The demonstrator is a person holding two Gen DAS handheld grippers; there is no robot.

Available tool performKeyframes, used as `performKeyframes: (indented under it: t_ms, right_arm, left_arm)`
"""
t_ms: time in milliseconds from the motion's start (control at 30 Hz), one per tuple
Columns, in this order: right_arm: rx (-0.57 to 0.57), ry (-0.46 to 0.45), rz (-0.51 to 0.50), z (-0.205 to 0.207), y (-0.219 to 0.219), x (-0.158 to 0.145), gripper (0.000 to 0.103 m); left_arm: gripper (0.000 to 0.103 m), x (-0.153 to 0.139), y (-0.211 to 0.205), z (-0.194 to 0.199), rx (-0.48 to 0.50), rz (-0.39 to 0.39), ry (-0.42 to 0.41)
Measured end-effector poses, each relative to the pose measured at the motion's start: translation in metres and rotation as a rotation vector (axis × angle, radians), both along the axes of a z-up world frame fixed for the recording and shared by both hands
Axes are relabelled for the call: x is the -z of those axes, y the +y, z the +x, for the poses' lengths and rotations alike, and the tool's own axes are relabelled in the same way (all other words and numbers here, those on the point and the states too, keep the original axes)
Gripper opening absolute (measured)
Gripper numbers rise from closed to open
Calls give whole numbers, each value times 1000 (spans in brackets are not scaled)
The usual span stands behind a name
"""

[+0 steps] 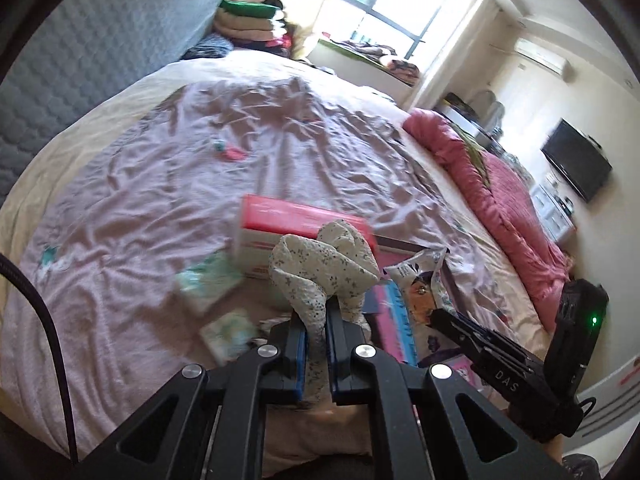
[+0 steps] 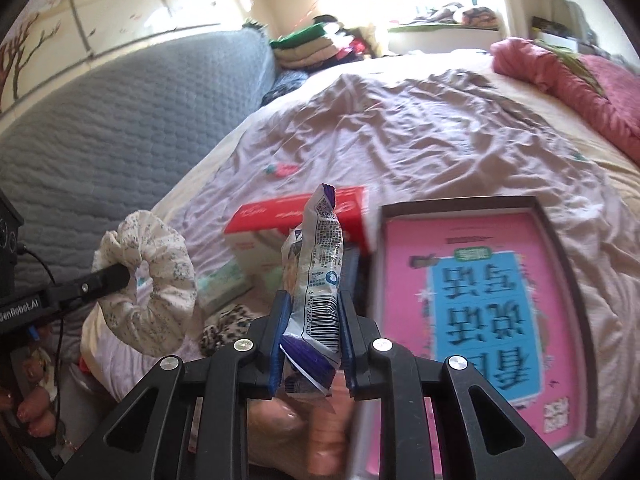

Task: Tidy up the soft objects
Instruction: 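Carry the scrunchie and snack packet over the pink book tray with both tools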

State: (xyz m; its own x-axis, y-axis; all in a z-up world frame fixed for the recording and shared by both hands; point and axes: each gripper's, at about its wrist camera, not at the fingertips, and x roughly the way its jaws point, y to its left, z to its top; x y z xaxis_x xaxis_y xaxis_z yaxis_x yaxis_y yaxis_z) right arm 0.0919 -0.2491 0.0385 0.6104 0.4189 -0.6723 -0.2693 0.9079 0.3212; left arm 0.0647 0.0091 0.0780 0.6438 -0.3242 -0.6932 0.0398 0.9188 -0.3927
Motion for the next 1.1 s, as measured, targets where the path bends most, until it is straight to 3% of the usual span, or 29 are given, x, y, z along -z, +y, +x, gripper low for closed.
performKeyframes:
  t_ms: [267,633,1100]
  right_arm:
    - [106,-10,-13,-15,-56,-6,24]
    - [232,21,-41,-26,-124,8,23]
    - [265,135,-27,-25,-148,51,23]
  left_arm:
    - [8,0,-75,3,134,34,7]
    - [8,26,-162,12,271,96,63]
    - [8,73,-208,20,370,132,182]
